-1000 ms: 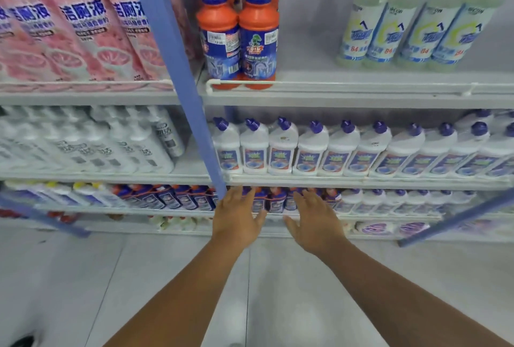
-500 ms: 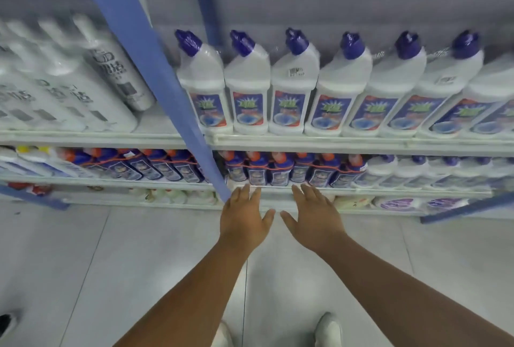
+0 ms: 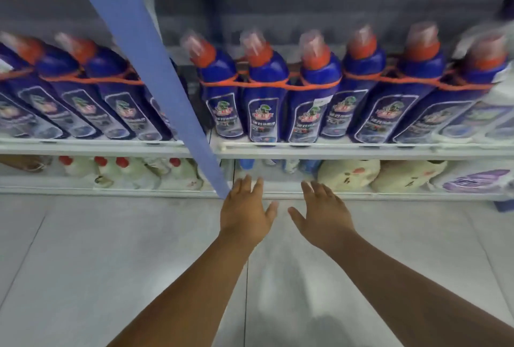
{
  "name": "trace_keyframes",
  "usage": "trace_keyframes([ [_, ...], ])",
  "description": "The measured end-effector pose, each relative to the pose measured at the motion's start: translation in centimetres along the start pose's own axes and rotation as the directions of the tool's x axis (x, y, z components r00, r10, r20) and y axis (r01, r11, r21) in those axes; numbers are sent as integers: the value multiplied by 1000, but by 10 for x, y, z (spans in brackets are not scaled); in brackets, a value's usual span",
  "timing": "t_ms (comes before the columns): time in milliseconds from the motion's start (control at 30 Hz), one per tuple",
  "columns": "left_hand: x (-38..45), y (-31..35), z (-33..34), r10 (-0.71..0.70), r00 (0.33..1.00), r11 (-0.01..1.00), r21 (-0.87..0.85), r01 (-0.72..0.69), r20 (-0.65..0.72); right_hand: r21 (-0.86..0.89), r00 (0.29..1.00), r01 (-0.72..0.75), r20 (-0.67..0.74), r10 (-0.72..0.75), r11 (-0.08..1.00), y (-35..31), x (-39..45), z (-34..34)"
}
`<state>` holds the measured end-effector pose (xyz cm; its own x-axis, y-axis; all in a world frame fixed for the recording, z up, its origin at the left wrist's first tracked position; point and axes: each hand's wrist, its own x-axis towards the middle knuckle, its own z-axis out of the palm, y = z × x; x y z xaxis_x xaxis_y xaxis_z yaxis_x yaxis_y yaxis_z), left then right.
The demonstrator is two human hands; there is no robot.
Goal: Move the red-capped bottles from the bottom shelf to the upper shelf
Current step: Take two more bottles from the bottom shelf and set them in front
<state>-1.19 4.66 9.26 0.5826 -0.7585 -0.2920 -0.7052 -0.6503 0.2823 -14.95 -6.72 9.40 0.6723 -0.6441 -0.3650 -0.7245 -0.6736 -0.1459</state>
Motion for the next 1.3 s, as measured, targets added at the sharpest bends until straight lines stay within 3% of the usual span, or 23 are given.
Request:
trace_keyframes([
  [300, 97, -43, 118, -34, 993, 993, -120, 20, -113, 186, 995, -51, -77, 66, 981, 19, 120, 111],
  [533, 175, -61, 149, -295, 930, 882, -436, 177, -218, 379, 982, -75, -135, 135, 922, 19, 195, 131],
  [700, 206, -69, 147, -412, 885, 774, -597, 213, -218, 596, 951, -113, -168, 261, 795, 22, 228, 137],
  [900, 229, -78, 141, -421, 891, 703, -682, 202, -170, 672, 922, -79, -231, 309, 737, 27, 249, 146],
  [1100, 239, -88, 158, -414, 888, 572, -816, 82, -201, 691, 908, -19, -290, 301, 723, 24, 261, 157],
  [1200, 241, -94, 165, -396, 892, 557, -829, 44, -219, 717, 874, 63, -375, 308, 695, 23, 257, 156],
  [1300, 238, -98, 173, -352, 917, 570, -820, 52, -187, 734, 902, 19, -306, 305, 679, 27, 255, 151],
])
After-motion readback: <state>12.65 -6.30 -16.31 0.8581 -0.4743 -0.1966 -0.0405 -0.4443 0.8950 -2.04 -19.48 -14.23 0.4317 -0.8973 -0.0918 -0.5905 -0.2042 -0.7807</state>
